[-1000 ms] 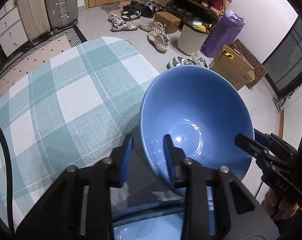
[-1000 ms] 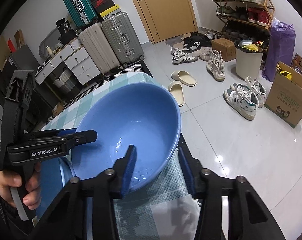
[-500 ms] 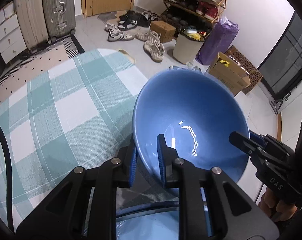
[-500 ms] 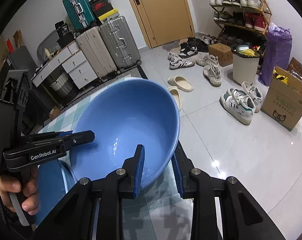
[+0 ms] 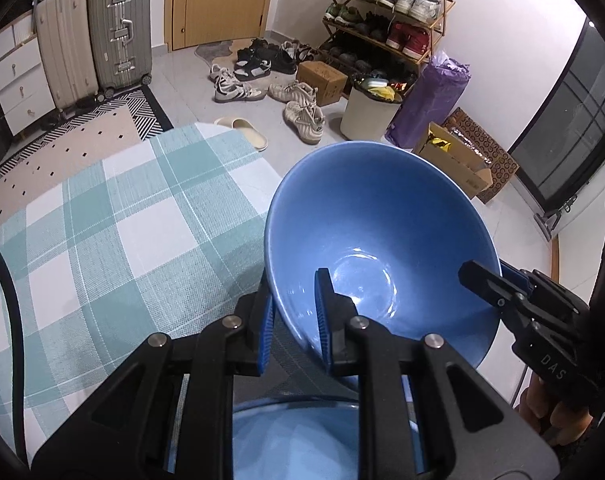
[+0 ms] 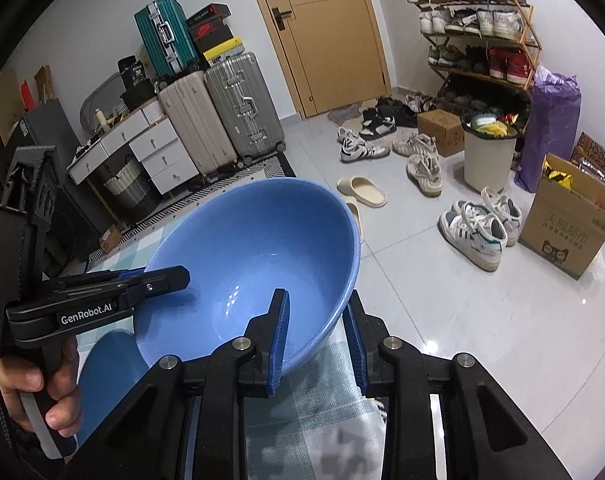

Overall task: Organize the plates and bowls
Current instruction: 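Lift and carry the blue bowl with both tools toward the nested bowls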

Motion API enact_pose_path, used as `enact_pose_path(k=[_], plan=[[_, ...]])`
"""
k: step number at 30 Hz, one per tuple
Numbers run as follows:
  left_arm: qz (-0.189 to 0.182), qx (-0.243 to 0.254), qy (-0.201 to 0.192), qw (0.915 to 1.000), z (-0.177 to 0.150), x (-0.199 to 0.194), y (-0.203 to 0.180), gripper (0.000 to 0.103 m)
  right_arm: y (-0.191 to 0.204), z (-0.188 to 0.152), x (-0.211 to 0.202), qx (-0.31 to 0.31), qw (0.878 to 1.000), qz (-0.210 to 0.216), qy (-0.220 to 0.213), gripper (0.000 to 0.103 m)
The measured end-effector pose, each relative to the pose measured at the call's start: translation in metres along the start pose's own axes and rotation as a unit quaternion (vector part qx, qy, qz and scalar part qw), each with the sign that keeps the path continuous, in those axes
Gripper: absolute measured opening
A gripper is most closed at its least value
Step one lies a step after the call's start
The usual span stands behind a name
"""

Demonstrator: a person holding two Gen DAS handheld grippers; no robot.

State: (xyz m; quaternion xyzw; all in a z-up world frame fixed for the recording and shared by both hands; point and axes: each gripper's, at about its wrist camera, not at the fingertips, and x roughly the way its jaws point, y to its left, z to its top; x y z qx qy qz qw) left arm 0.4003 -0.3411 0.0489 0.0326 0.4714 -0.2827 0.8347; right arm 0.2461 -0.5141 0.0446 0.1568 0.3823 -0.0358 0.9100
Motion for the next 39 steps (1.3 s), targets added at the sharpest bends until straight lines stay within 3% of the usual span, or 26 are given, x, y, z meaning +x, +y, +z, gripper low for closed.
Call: enact_pose_path(k=[21,39], plan=[[-0.005,-0.023,-0.060,0.9979,-0.018,-0.108,-0.004,0.016,0.042,0.010,-0.077,-0.035,0.998,0.024,-0.054,0.029],[0.057,-0.044,-0.104,0.9920,-0.073,-0.209,-0.002,0.016,0.099,-0.006,-0.109,-0.087,0.993,0.066,-0.053,0.029]])
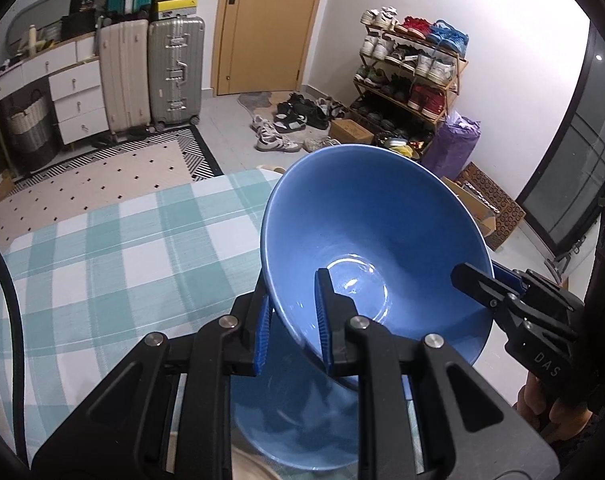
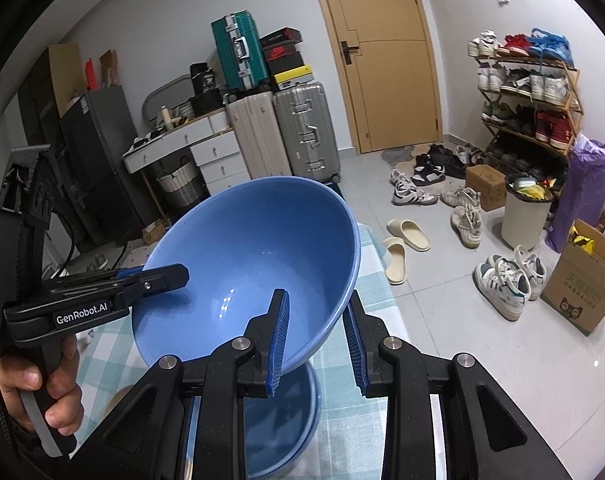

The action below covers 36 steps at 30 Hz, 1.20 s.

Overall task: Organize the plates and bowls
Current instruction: 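Lift and carry the blue bowl with both tools toward the nested bowls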

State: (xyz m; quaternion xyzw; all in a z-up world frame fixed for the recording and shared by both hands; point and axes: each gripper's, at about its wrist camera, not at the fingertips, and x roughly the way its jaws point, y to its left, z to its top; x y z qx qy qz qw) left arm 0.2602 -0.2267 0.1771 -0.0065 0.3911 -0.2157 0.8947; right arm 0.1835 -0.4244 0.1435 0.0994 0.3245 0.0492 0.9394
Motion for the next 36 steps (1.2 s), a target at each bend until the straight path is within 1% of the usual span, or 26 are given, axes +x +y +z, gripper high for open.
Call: enact_pose_path(k=[6,11,12,14,20,28,31,36], plan=[[0.014,-0.009,-0.011,0.9998,-0.019,-0.030,0.004,0.016,0.016,-0.011,-0.008,-0.019,1.000,0.015,0.009,0.029],[0.025,-0.015,-0.014,0.9995,-0.037,-0.048,0.006,0.016,0.026,-0.021,-0.012,-0.031,0.999,0.031,0.013,0.029],[0.026,-0.017,-0.013,0.9994,-0.037,-0.044,0.007,0.016,0.026,-0.022,-0.012,-0.032,0.999,0.034,0.014,0.029],[0.027,-0.023,-0.013,0.9993,-0.045,-0.049,0.009,0.016,0.030,-0.025,-0.013,-0.037,0.998,0.038,0.018,0.029],[0.032,-0.032,-0.011,0.9989,-0.061,-0.050,0.012,0.016,0.036,-0.032,-0.013,-0.045,0.998,0.045,0.026,0.029],[0.017,-0.053,-0.005,0.9984,-0.072,-0.044,0.022,0.016,0.040,-0.035,-0.012,-0.047,0.997,0.051,0.036,0.029],[0.018,-0.054,-0.004,0.9984,-0.072,-0.039,0.026,0.016,0.042,-0.036,-0.012,-0.049,0.997,0.047,0.040,0.029],[0.012,-0.064,0.001,0.9979,-0.082,-0.031,0.031,0.016,0.046,-0.043,-0.008,-0.058,0.996,0.038,0.047,0.029]])
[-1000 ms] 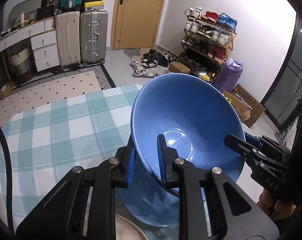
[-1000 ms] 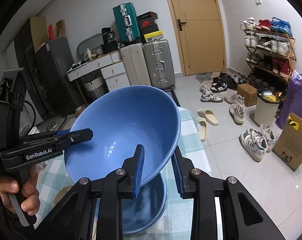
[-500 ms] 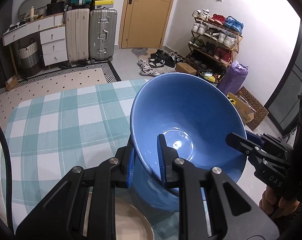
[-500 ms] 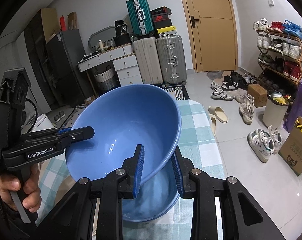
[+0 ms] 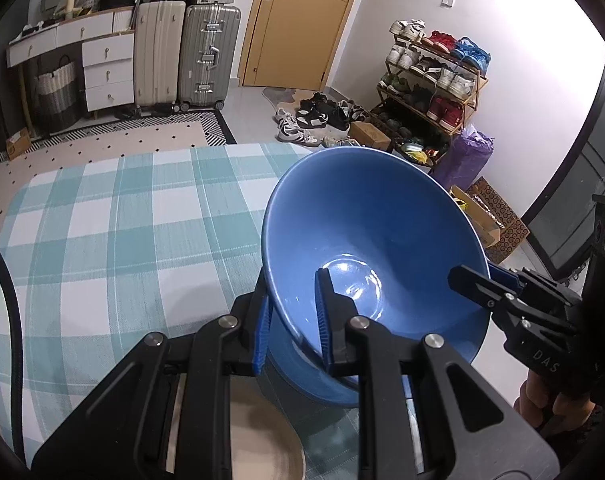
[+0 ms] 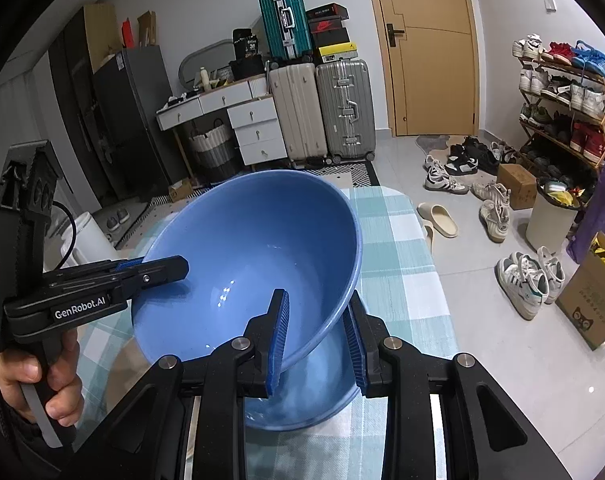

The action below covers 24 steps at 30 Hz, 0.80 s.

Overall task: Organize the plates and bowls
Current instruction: 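Lift and carry the blue bowl with both tools toward the nested bowls, then lower the held bowl into the nested blue bowls with both tools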

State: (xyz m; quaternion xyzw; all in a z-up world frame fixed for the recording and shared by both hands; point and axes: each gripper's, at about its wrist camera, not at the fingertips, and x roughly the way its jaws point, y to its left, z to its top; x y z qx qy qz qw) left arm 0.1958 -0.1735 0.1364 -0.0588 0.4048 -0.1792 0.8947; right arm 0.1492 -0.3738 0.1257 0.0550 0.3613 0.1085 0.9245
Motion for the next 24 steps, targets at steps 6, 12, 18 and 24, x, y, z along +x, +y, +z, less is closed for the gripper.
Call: enact_pose_path(k=[6,12,18,24], plan=[[0.002,-0.007,0.007,0.9999,-0.008,0.010,0.004,0.016,0.001,-0.008,0.007,-0.003,1.000,-0.005,0.014,0.029],[0.007,-0.010,0.011,0.9999,-0.017,0.017,0.008,0.016,0.000,-0.016,0.014,-0.005,1.000,-0.006,0.023,0.029],[0.012,-0.007,0.018,0.9997,-0.024,0.026,0.009,0.016,-0.002,-0.021,0.019,-0.003,1.000,-0.004,0.030,0.030],[0.022,0.004,0.023,0.9995,-0.027,0.036,0.005,0.016,-0.006,-0.028,0.024,0.000,0.999,-0.006,0.039,0.030]])
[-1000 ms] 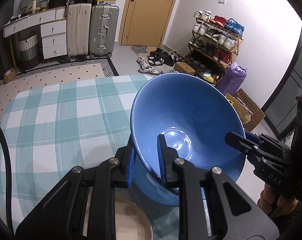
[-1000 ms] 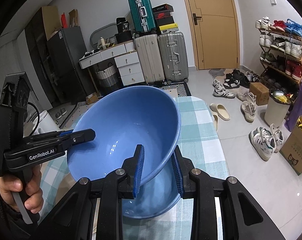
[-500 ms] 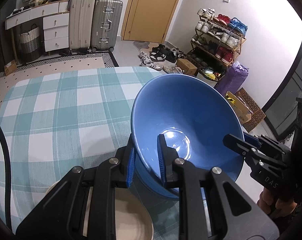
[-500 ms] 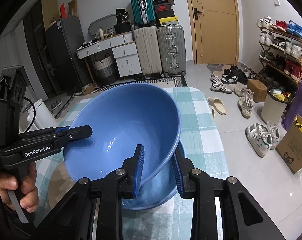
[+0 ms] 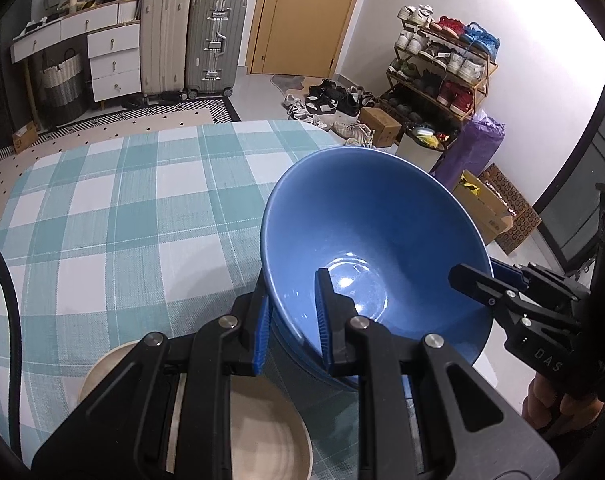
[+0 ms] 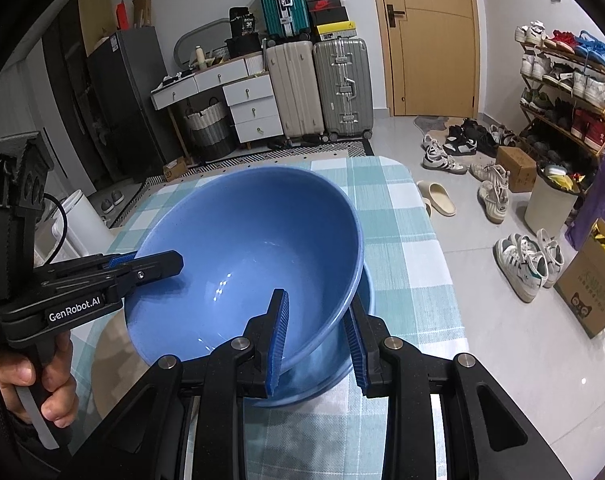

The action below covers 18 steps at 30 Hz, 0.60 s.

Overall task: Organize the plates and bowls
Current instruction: 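Lower the held bowl into the nested blue bowls with both tools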

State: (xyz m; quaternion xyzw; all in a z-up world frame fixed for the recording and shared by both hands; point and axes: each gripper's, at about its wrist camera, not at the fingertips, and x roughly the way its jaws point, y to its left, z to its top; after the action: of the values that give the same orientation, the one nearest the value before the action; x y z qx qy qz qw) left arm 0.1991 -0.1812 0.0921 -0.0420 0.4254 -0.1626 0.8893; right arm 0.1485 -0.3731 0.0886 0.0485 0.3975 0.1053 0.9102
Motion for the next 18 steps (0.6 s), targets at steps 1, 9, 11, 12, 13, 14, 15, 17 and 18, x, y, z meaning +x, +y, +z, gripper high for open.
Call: enact_pose_path(k=[1,9,11,12,13,14,15,17,18], plan=[[0.000,0.001,0.001,1.0000,0.000,0.000,-0.002,0.016,0.000,-0.001,0.000,0.001,1.000,-0.001,0.001,0.030],[0.005,0.008,0.005,0.9999,-0.005,0.011,-0.003,0.016,-0.003,-0.005,0.006,0.000,1.000,-0.010,0.007,0.030],[0.009,0.012,0.006,0.9999,-0.007,0.013,-0.003,0.016,-0.004,-0.006,0.008,0.000,1.000,-0.013,0.009,0.030],[0.010,0.013,0.006,0.9998,-0.008,0.014,-0.003,0.016,-0.004,-0.007,0.009,-0.001,1.000,-0.014,0.010,0.030],[0.012,0.014,0.006,0.9998,-0.009,0.015,-0.004,0.016,-0.004,-0.007,0.011,-0.002,1.000,-0.016,0.012,0.030],[0.013,0.015,0.006,0.9998,-0.009,0.016,-0.005,0.016,-0.004,-0.008,0.011,-0.003,1.000,-0.018,0.013,0.030],[0.014,0.016,0.007,0.9997,-0.010,0.017,-0.005,0.016,-0.003,-0.009,0.013,-0.005,1.000,-0.022,0.014,0.030],[0.015,0.017,0.009,0.9997,-0.010,0.019,-0.005,0.016,-0.003,-0.009,0.014,-0.007,1.000,-0.025,0.016,0.030],[0.016,0.019,0.010,0.9996,-0.010,0.021,-0.005,0.016,-0.002,-0.010,0.016,-0.009,0.999,-0.028,0.016,0.030]])
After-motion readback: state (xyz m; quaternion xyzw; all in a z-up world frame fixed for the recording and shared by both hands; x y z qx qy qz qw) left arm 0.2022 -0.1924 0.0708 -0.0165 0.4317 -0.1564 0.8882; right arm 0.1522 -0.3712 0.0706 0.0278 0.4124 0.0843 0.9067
